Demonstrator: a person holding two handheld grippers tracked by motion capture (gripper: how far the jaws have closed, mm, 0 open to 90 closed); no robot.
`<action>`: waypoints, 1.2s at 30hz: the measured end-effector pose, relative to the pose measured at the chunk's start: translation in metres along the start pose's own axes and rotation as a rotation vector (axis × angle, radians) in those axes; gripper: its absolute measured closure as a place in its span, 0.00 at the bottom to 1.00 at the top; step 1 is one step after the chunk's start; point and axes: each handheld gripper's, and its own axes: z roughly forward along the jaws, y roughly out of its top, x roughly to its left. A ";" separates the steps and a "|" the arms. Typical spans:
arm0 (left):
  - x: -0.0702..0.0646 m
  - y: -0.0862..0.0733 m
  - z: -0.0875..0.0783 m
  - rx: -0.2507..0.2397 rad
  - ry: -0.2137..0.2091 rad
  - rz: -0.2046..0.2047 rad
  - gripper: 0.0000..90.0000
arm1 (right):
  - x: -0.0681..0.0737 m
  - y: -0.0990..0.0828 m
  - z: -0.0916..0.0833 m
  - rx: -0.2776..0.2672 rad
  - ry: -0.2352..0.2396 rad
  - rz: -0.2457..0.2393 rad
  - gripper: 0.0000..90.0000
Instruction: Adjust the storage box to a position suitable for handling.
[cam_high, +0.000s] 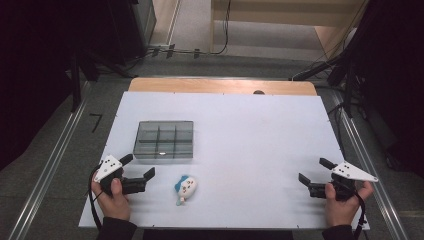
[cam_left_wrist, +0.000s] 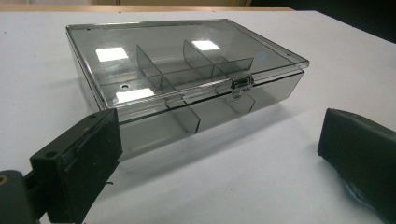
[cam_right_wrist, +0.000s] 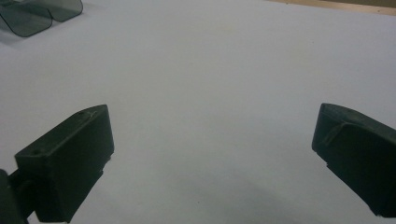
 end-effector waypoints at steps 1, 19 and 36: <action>-0.001 0.000 0.000 0.001 0.006 0.006 0.00 | -0.001 0.000 0.000 -0.003 0.001 0.002 0.00; 0.017 0.037 -0.015 -0.033 -0.005 -0.057 0.03 | -0.003 -0.002 -0.002 -0.026 0.009 0.026 0.00; 0.049 0.089 0.005 0.035 -0.001 -0.071 0.39 | -0.001 -0.003 -0.003 -0.038 0.048 0.000 0.00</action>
